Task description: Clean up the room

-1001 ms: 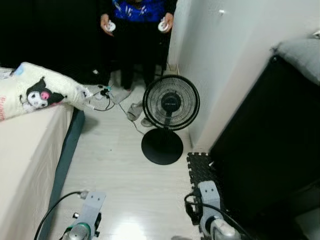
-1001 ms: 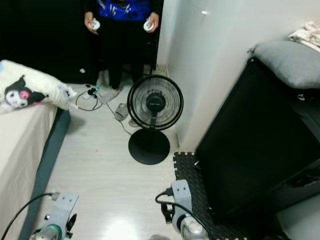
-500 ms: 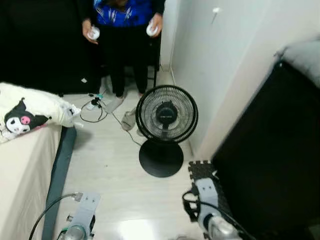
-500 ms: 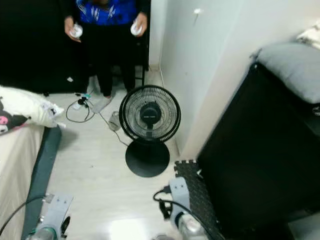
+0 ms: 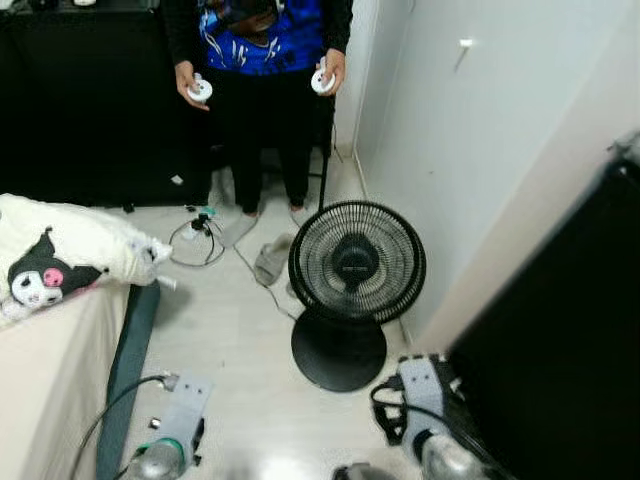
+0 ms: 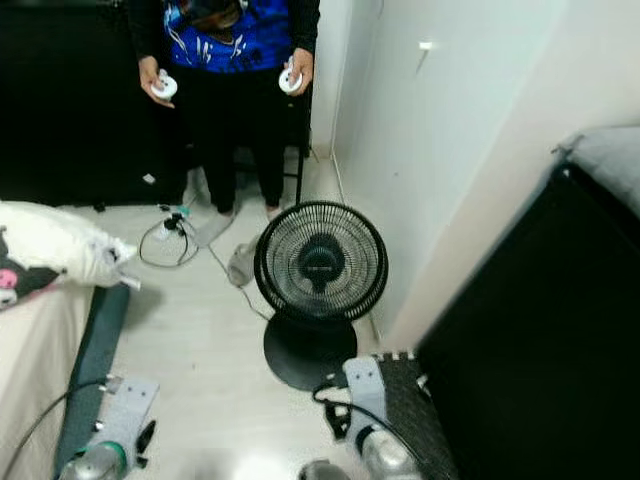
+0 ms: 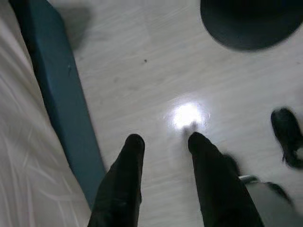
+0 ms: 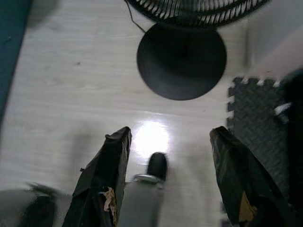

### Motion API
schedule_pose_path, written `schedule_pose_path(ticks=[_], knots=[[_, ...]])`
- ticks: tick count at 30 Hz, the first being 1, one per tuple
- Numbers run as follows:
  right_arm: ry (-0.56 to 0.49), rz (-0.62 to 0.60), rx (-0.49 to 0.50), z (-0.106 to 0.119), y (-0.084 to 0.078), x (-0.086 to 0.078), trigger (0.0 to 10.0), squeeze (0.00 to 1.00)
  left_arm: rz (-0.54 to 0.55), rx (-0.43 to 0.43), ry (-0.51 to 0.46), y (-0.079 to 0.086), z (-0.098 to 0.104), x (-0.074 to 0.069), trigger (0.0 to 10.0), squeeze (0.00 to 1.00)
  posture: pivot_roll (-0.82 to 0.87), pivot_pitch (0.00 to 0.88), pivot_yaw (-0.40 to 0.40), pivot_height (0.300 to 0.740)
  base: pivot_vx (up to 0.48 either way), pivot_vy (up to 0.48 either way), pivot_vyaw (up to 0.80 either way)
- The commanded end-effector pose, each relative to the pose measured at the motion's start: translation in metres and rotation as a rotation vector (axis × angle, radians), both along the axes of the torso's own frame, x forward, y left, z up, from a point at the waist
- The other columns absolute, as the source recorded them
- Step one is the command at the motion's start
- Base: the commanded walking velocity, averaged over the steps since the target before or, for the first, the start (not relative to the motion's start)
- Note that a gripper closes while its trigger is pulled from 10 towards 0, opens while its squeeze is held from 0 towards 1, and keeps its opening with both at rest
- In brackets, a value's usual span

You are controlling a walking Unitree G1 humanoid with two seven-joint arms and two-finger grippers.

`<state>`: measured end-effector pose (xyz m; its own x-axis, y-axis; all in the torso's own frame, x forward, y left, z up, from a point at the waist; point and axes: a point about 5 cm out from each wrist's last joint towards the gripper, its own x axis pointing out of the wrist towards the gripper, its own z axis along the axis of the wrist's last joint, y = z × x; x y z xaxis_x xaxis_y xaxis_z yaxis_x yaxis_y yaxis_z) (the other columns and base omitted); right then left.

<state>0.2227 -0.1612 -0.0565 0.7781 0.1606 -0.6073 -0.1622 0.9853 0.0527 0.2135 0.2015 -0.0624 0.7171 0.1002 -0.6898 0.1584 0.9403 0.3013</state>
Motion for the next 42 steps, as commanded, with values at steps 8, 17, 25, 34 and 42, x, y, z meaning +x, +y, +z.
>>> schedule_pose_path(ticks=[8,17,25,34,42], knots=[[0.015,0.014,0.009,-0.003,0.008,-0.003,10.0,0.0,0.003,0.017,0.04,0.007,-0.006,-0.012,10.0,0.0,-0.05,0.0,0.043,0.74,0.347,0.0,0.0],[0.026,0.029,-0.008,-0.004,0.006,-0.004,10.0,0.0,-0.012,-0.001,0.059,0.003,-0.007,-0.012,10.0,0.0,-0.05,0.0,0.041,0.74,0.07,0.0,0.0],[0.032,0.03,-0.012,-0.005,0.006,-0.006,10.0,0.0,-0.051,-0.015,0.07,-0.001,-0.007,-0.011,10.0,0.0,-0.05,0.0,0.04,0.74,0.0,0.0,0.0],[0.127,0.058,-0.006,-0.016,0.004,-0.023,10.0,0.0,-0.116,0.01,0.122,0.0,-0.011,-0.018,10.0,0.0,-0.06,0.0,0.036,0.74,0.0,0.0,0.0],[0.16,0.061,-0.026,-0.021,-0.001,-0.033,10.0,0.0,-0.111,0.011,0.184,-0.002,-0.021,-0.035,10.0,0.0,-0.06,0.0,0.033,0.74,0.0,0.0,0.0]])
